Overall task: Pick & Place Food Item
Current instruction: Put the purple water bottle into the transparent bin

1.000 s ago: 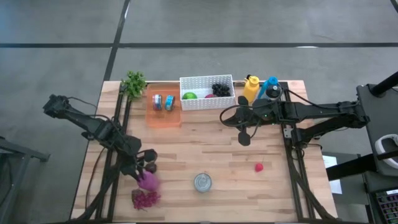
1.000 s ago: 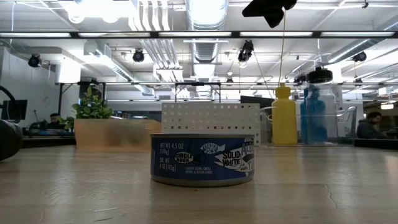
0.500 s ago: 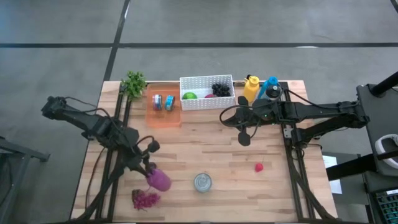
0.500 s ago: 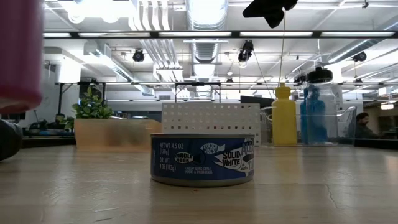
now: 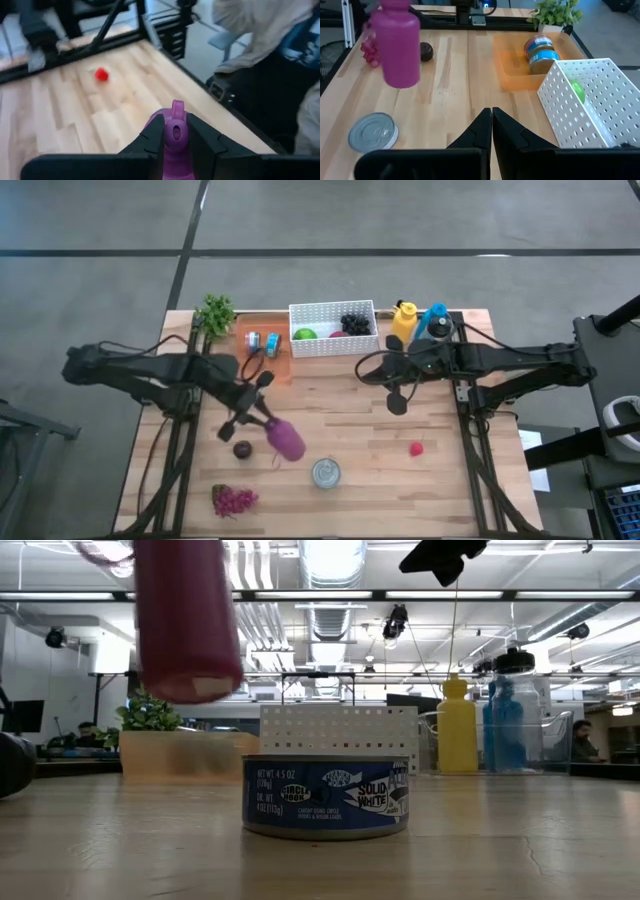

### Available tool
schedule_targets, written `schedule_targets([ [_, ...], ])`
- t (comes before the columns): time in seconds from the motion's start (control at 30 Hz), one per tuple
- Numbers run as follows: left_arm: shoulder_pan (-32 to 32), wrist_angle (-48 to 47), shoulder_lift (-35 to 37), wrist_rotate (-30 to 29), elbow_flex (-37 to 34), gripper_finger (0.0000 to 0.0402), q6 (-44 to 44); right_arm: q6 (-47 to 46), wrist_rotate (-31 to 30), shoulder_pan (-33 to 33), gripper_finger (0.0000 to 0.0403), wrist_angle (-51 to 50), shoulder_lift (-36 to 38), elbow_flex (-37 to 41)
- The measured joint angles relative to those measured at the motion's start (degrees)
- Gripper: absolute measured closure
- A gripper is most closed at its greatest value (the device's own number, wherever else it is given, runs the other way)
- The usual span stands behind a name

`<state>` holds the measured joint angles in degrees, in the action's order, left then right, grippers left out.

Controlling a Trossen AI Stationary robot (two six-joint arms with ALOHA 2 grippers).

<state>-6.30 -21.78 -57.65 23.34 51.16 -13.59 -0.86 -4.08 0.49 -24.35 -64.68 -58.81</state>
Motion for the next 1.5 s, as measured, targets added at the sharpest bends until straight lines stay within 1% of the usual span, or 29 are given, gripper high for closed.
schedule_targets([
  [0.13,3.2,1.1,-4.9,0.0,1.1,0.0341,1.6,0.0,0.0,0.0,0.0394,-1.2,1.4,0.0],
  [0.27,5.1,1.2,-10.9,0.2,4.8,0.0341,-0.2,0.0,0.0,0.0,0.0394,-2.2,3.3,0.0],
  [0.47,7.4,0.5,-21.1,0.2,12.8,0.0341,-4.2,0.0,0.0,0.0,0.0394,-3.0,5.3,0.0],
  [0.73,10.1,-5.0,-35.5,1.0,26.5,0.0341,-8.9,-0.5,0.0,0.0,0.0394,-5.5,7.5,0.0],
  [0.93,11.8,-6.1,-44.0,3.2,34.3,0.0341,-10.5,-0.7,0.0,0.0,0.0394,-6.1,8.4,0.0],
  [1.17,12.7,-8.3,-49.1,3.3,40.4,0.0341,-11.9,-0.6,0.0,0.0,0.0394,-7.2,9.3,0.0],
  [1.4,12.9,-7.4,-51.4,3.8,40.9,0.0341,-12.0,-0.5,0.0,0.0,0.0394,-7.2,9.6,0.0],
  [1.5,13.0,-7.8,-51.3,3.5,40.9,0.0340,-12.0,-0.5,0.0,0.0,0.0394,-7.2,9.6,0.0],
])
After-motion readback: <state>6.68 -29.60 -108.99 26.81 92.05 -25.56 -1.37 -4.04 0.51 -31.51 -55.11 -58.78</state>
